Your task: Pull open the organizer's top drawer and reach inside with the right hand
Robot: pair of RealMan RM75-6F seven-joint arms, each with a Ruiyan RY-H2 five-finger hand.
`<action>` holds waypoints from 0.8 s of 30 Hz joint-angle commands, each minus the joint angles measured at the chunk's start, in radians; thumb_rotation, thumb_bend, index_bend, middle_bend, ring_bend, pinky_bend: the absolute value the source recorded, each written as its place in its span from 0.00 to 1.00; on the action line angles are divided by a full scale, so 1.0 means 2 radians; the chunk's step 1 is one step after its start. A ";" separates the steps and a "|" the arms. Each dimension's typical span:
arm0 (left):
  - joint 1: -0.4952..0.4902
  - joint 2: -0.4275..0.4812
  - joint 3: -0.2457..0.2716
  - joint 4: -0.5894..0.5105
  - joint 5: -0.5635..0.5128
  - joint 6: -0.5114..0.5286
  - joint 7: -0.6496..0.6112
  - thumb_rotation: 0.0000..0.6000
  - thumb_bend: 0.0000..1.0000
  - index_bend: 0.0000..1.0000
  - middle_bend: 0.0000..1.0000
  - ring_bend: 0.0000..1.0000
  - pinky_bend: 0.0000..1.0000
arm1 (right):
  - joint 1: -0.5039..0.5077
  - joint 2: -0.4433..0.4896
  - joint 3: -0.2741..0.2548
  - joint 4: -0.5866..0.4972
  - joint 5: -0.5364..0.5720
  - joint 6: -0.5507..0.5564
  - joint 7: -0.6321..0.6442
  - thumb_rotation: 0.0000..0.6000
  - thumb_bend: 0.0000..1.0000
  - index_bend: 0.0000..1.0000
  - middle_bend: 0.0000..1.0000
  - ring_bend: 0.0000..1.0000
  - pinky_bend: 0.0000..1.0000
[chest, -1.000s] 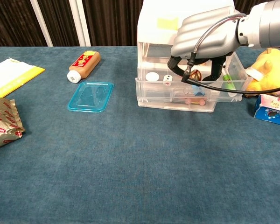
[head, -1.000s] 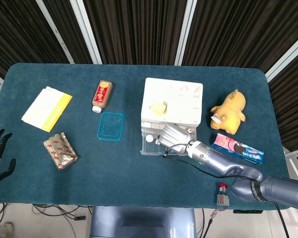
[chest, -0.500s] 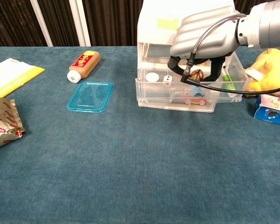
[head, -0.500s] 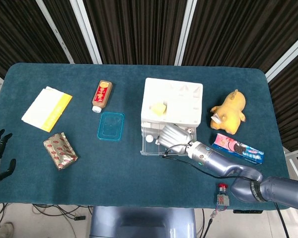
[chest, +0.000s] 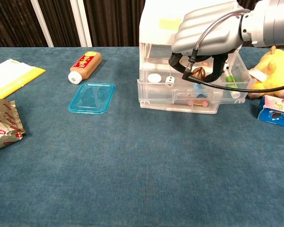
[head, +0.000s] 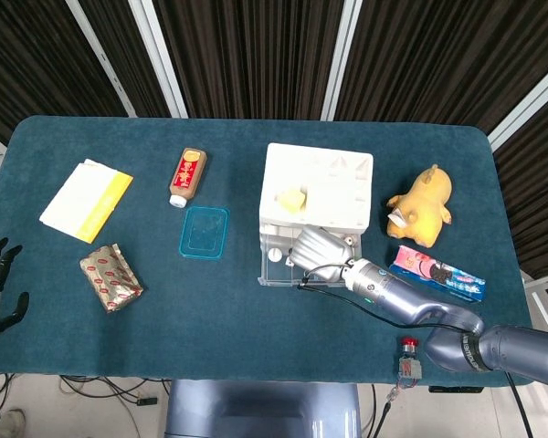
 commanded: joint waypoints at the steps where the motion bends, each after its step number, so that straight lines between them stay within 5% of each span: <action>1: 0.000 0.000 0.000 0.000 0.000 0.000 0.000 1.00 0.42 0.10 0.02 0.00 0.00 | -0.001 0.007 0.002 -0.007 -0.001 0.003 0.002 1.00 0.28 0.61 0.99 0.98 0.98; 24: 0.001 0.000 0.000 0.002 0.003 0.002 -0.004 1.00 0.42 0.10 0.02 0.00 0.00 | -0.038 0.128 0.030 -0.088 -0.006 0.058 0.052 1.00 0.28 0.62 0.99 0.98 0.98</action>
